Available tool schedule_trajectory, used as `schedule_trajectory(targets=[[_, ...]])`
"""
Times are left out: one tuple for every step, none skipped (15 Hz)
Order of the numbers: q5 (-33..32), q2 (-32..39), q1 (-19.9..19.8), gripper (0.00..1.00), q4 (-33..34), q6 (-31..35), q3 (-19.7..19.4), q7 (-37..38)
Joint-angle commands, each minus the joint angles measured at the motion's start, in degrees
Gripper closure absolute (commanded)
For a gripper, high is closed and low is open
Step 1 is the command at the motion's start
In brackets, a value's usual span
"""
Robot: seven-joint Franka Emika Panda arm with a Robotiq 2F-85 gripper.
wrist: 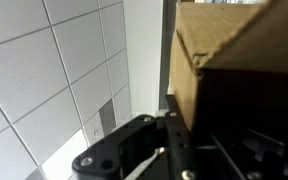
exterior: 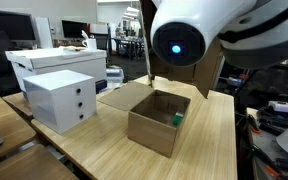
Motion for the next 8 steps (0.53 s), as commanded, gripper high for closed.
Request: schedule_trajectory(targets=[[-1.82, -1.12, 0.70, 0.94, -1.15, -2.09, 0.28, -3.28], [-1.89, -1.09, 0.75, 0.94, -1.22, -2.10, 0.31, -3.37], [-1.87, -1.05, 0.79, 0.94, -1.19, -2.13, 0.32, -3.36], [-2.00, -1.03, 0.89, 0.94, -1.26, -2.23, 0.28, -3.36], [-2.09, -1.03, 0.96, 0.94, -1.31, -2.30, 0.25, -3.45], [-2.30, -1.02, 1.01, 0.94, -1.38, -2.36, 0.21, -3.49], [-2.57, -1.01, 1.06, 0.94, -1.55, -2.47, 0.14, -3.62], [-2.51, -0.98, 1.05, 0.94, -1.54, -2.44, 0.14, -3.55]])
